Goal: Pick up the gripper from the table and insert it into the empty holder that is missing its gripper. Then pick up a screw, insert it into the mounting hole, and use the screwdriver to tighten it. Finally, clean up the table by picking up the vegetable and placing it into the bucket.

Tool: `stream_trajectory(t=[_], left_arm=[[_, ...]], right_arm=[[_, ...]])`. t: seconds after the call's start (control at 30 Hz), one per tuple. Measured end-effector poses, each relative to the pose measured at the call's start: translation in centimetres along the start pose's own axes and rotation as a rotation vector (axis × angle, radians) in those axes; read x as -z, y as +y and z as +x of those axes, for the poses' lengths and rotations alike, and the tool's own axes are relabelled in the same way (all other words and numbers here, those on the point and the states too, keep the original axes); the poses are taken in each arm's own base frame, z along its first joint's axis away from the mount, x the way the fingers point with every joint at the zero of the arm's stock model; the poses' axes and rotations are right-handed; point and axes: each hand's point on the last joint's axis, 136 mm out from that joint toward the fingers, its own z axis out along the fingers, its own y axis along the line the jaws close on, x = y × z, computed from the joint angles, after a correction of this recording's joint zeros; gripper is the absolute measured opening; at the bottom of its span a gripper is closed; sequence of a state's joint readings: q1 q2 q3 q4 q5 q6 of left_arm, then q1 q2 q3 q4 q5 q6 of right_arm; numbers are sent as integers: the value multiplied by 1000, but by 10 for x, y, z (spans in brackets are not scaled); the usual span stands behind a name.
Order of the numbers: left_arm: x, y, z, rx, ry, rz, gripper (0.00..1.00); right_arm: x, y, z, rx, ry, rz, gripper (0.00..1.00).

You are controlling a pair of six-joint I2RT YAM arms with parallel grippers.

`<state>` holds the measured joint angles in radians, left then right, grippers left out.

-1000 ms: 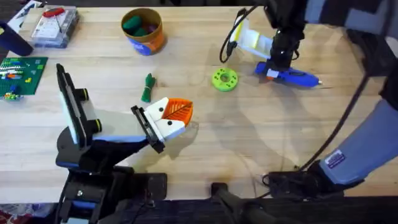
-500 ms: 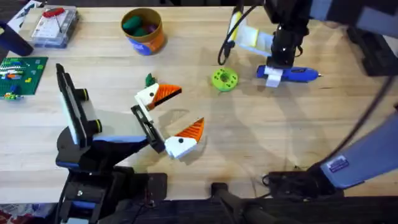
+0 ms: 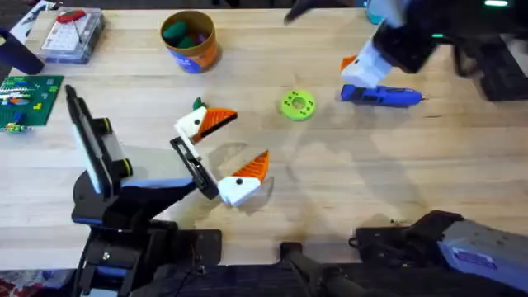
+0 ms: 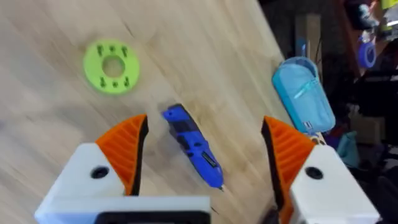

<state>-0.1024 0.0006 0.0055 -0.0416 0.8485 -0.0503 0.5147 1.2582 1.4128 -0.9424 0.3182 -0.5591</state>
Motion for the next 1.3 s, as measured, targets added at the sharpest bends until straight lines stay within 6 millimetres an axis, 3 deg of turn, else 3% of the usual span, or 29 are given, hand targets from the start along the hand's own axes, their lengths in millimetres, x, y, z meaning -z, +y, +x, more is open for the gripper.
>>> stream_trajectory(t=[0.13, 0.3, 0.63, 0.73, 1.03, 1.3], left_arm=[[1, 11, -1, 20, -1, -68, 986], [6, 24, -10, 61, 26, -171, 986], [27, 49, -71, 171, 160, -410, 986], [32, 60, -72, 227, 275, -483, 986], [26, 113, -36, 356, 625, -618, 986], [39, 166, 19, 477, 833, -716, 986]], right_arm=[[42, 0, -4, -151, -112, 23, 995], [73, 1, 17, -370, -138, 15, 995], [81, 28, 69, -556, 60, -51, 995], [80, 33, 77, -567, 106, -60, 995], [74, 47, 87, -561, 201, -108, 995], [66, 49, 79, -638, 207, -118, 995]])
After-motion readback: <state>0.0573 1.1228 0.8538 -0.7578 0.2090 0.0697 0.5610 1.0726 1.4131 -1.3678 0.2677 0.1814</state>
